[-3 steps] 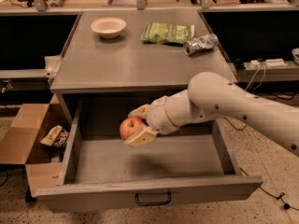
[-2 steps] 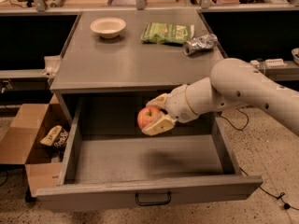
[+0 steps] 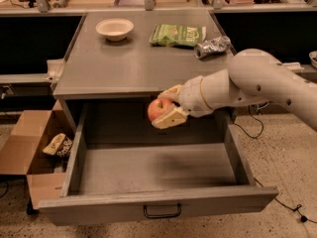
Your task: Pick apple from top drawer and place on counter
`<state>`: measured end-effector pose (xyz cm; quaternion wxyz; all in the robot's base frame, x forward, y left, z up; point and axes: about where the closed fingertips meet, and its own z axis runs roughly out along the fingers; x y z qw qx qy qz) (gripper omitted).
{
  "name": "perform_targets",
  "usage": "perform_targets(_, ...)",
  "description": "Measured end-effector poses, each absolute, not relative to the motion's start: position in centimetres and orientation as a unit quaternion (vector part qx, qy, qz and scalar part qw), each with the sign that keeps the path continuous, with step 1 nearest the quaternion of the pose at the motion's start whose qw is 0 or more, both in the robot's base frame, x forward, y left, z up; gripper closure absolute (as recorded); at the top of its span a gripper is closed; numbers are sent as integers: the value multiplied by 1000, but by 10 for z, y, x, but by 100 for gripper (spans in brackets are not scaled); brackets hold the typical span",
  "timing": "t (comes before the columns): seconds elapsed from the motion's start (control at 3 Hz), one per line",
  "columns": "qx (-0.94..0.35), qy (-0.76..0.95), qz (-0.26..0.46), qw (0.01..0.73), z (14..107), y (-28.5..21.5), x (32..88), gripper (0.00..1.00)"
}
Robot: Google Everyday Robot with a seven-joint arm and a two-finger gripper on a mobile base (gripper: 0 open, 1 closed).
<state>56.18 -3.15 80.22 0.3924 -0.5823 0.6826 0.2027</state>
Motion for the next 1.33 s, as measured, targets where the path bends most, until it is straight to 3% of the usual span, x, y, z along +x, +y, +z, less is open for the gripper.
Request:
perform_targets(0.67,-529,685,164,473,887,-58,637,100)
perform_targets(1.33,-451,748,162,459,879,-88,707,100)
